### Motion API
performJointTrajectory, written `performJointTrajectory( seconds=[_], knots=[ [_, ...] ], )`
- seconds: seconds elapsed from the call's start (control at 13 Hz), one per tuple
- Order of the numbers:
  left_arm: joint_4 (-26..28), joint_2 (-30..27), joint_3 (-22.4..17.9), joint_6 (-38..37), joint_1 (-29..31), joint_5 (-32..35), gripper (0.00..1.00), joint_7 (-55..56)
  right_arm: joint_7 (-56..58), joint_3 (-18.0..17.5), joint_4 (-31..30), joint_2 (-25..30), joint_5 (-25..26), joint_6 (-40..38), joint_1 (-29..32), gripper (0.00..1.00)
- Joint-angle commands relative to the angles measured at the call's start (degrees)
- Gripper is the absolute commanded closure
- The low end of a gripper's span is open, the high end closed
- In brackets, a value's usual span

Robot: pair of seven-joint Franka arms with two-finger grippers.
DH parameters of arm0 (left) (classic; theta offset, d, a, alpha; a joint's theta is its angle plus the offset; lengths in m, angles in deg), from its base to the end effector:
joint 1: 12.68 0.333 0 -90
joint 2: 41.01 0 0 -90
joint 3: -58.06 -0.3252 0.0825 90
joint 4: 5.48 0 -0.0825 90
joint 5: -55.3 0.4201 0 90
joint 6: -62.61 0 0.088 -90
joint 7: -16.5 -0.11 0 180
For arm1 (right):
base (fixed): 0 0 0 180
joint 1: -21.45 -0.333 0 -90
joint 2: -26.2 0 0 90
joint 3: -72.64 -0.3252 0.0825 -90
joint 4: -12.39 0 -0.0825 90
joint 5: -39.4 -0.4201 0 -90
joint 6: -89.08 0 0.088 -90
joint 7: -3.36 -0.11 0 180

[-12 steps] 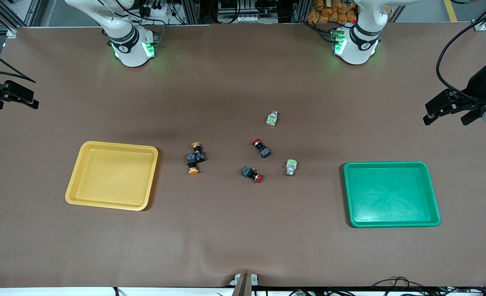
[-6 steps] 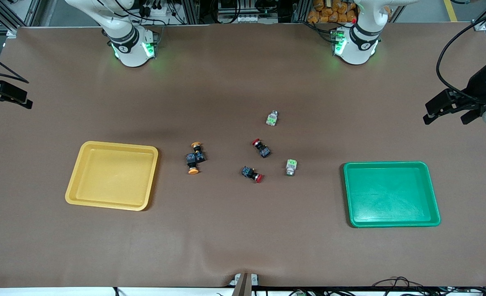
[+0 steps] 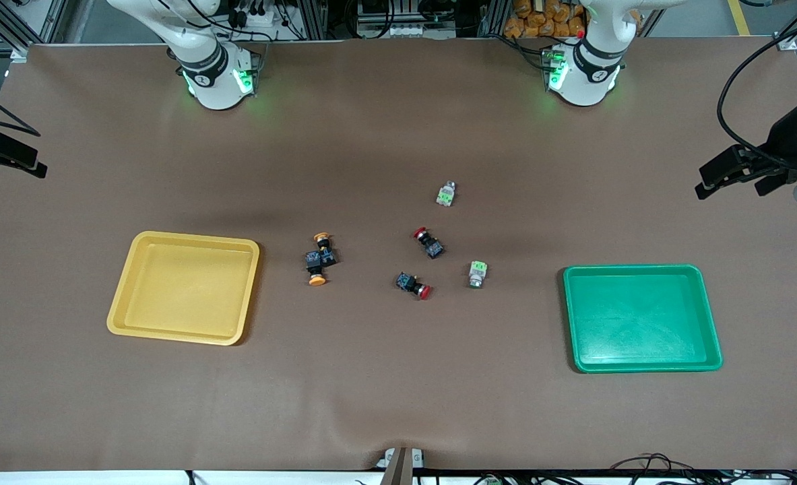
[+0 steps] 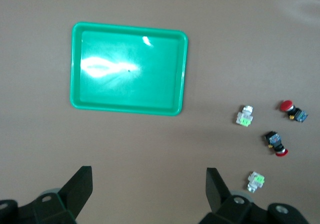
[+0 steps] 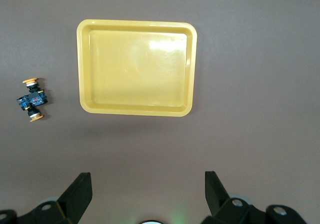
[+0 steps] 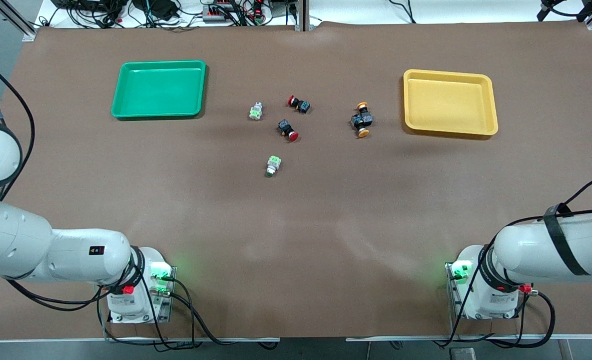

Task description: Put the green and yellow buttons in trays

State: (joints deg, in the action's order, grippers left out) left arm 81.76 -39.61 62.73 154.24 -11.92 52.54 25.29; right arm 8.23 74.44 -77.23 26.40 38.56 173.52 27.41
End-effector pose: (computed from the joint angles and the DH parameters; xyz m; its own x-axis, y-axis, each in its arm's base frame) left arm 0.6003 -0.0456 0.6435 0.9953 0.0864 0.0439 0.0839 -0.9948 0.0575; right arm 0.5737 -0.0765 0.6280 0.9952 -0.0485 -0.0852 -0.0506 -0.9985 -0.0221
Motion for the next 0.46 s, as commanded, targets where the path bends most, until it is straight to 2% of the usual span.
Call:
performJointTrajectory(
  seconds=[0.0,0.15,0.38],
  knots=[
    [-0.1,0.5,0.4,-1.5,-0.2,-0.4,0.0,0.9,0.6,-0.7,0.6,0.2,0.3,-0.3,0.2,0.0],
    [-0.1,2.1,1.1,-1.5,-1.4,-0.8,0.0,0.9,0.5,-1.0,0.6,0.2,0.3,-0.1,-0.1,0.0],
    [-0.4,6.5,4.3,-1.5,-2.8,-0.9,0.0,1.5,0.6,-1.0,0.7,0.2,0.5,-0.1,-0.2,0.0]
  ],
)
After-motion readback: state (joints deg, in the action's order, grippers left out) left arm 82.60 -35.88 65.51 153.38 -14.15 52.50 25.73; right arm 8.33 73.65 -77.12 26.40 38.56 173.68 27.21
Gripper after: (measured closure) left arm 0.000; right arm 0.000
